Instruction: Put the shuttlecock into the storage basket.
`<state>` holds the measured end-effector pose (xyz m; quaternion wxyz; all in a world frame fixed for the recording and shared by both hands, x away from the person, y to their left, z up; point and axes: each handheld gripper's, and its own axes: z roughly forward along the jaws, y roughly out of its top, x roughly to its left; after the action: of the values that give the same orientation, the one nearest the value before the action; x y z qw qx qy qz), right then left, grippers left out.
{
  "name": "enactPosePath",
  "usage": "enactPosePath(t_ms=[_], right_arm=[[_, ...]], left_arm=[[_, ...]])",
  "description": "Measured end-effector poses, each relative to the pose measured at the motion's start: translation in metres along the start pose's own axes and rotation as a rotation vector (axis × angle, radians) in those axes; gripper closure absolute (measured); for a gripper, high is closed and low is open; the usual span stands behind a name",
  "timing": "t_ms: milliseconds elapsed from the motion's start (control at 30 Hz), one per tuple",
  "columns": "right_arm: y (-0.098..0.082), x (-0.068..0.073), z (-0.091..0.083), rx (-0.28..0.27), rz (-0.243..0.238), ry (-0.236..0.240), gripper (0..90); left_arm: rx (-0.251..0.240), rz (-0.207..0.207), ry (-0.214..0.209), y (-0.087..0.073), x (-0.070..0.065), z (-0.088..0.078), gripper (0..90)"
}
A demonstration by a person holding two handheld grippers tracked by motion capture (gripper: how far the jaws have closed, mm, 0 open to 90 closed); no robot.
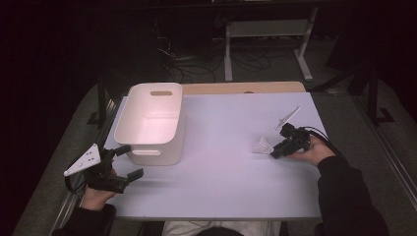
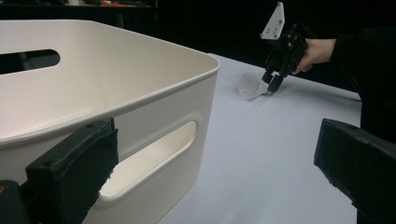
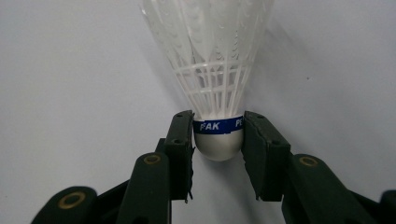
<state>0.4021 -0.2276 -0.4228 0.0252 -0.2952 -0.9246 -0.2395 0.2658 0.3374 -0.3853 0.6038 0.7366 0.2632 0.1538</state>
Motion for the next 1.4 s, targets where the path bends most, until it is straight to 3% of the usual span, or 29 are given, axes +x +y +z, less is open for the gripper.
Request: enactPosePath(t_ms=[467,1400], right_arm=[[0.005,0.005,-0.015,-0.025,-0.01,-0.013,64.2],[0.024,0.021,-0.046,-0.124,-0.032,-0.026,64.4]], left_arm=[[-0.001,-0.001,0.001,0.0,0.0,0.0,0.0],[-0.006,-0.003,0.001,0.0,0.0,0.0,0.0]])
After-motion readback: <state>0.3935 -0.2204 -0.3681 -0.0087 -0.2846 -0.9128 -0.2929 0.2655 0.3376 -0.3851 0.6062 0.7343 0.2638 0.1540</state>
